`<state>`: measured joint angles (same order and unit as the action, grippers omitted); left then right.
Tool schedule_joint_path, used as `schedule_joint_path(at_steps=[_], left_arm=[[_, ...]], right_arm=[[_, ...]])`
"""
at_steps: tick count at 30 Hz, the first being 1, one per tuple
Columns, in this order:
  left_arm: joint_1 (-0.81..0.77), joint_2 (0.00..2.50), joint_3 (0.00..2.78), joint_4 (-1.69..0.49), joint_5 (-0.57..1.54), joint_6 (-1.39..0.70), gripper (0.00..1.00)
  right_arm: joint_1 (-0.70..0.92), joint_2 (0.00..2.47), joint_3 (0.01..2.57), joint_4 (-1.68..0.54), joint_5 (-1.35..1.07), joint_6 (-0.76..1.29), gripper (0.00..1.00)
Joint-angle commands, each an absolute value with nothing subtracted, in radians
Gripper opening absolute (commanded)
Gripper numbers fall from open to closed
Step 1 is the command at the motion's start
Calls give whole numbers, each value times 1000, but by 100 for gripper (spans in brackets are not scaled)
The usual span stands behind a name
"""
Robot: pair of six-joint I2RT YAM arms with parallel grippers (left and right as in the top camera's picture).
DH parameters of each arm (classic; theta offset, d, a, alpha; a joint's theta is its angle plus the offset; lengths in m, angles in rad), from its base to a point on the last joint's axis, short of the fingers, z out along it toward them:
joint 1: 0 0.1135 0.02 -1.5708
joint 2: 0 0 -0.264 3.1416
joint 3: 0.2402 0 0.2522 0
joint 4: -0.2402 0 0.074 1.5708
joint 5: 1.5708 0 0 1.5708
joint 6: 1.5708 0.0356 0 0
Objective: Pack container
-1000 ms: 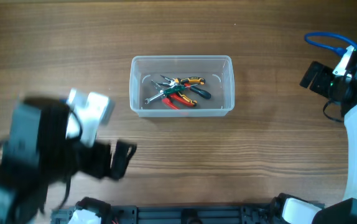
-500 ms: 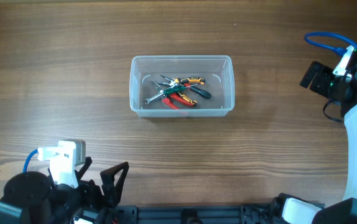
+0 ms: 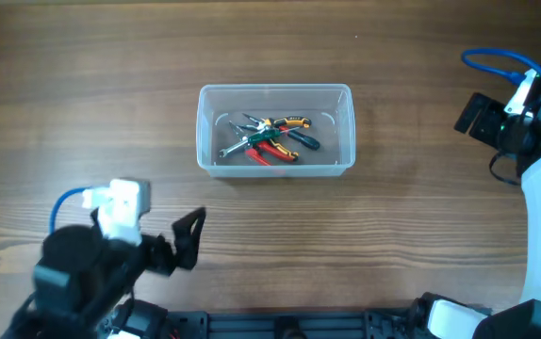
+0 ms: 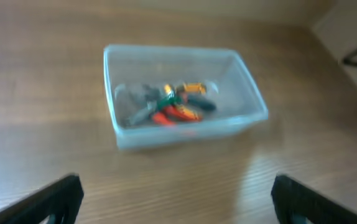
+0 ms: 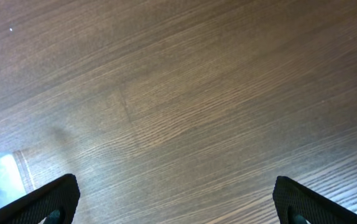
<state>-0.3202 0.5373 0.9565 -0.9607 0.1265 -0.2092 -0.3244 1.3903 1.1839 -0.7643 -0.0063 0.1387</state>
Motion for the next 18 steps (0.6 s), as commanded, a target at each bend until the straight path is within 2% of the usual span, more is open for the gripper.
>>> schedule_joint_path(at_steps=[1, 6, 18], left_arm=[[-302, 528, 787, -795, 91, -164, 100], [-244, 472, 610, -569, 91, -163, 100], [-155, 138, 347, -385, -48, -164, 100]], right_arm=[[-325, 1386, 1185, -762, 7, 157, 100], [-325, 1386, 1185, -762, 7, 157, 100], [-325, 1386, 1185, -762, 7, 157, 100]])
